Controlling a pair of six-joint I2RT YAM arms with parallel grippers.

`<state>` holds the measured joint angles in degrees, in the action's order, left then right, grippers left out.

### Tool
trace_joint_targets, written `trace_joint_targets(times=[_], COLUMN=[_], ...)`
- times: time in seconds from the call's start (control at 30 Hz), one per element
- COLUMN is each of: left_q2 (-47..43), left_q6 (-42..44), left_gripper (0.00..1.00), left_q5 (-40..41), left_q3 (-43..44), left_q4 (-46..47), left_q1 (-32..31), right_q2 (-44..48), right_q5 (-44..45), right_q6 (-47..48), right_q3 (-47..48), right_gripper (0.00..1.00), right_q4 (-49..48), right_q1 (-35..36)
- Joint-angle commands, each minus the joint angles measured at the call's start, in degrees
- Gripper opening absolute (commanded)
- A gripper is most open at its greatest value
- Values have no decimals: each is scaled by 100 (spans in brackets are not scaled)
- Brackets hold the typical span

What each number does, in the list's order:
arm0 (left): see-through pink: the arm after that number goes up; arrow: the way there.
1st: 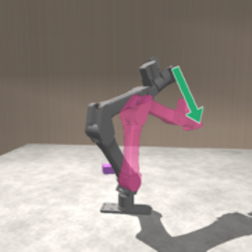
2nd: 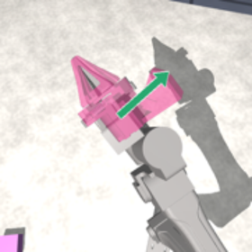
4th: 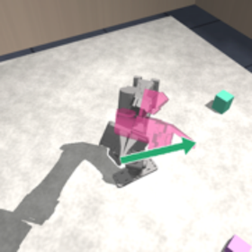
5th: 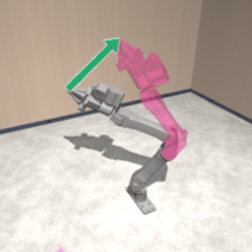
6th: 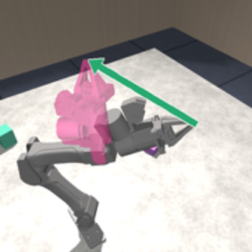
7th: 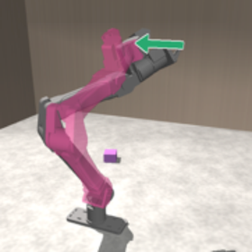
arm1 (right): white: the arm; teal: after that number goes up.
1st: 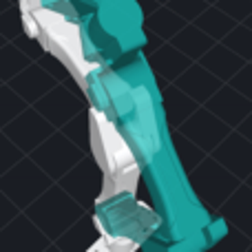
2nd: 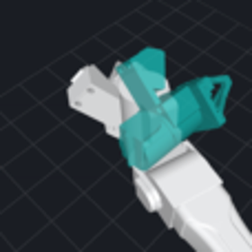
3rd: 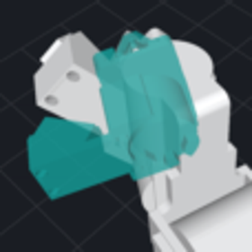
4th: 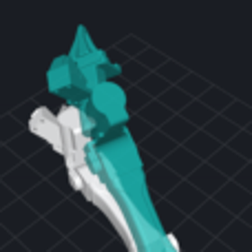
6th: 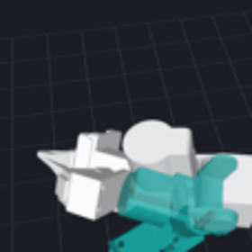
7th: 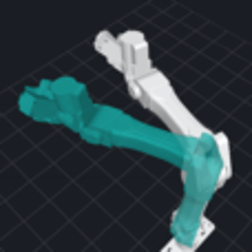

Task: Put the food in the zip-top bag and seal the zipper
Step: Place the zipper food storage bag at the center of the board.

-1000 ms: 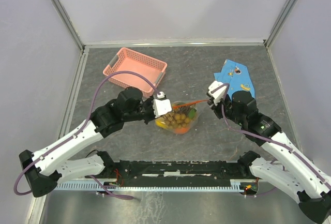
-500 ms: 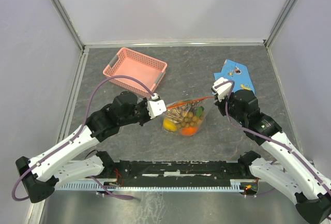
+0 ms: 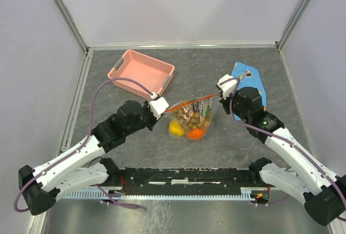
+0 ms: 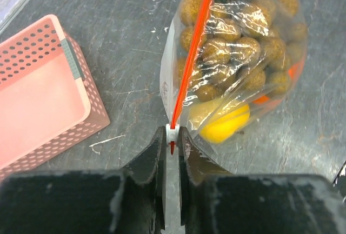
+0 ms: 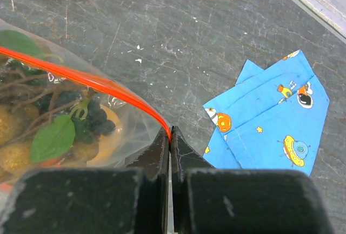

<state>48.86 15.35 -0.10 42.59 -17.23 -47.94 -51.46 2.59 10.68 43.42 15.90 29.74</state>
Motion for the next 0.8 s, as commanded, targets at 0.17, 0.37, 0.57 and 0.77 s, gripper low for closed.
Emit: trace_joint_targets(times=[0.17, 0.37, 0.57, 0.77], left_q2=[683, 883, 269, -771], left_q6=[-2238, -2590, -3169, -3109], left_gripper=[22, 49, 81, 92], left_q5=[844, 1166, 2294, 3370], left_q3=[-6, 227, 366, 292], left_q4=[1794, 1979, 1402, 779], left_q1=[66, 66, 166, 189], right_q2=[-731, -1000, -551, 106], right_q5=[82, 263, 731, 1036], right_q6=[-413, -865, -979, -1358], right_q3=[679, 1006, 928, 668], right_gripper=[6, 29, 49, 94], right_q4=[-740, -595, -436, -276], right_q1=[-91, -95, -95, -92])
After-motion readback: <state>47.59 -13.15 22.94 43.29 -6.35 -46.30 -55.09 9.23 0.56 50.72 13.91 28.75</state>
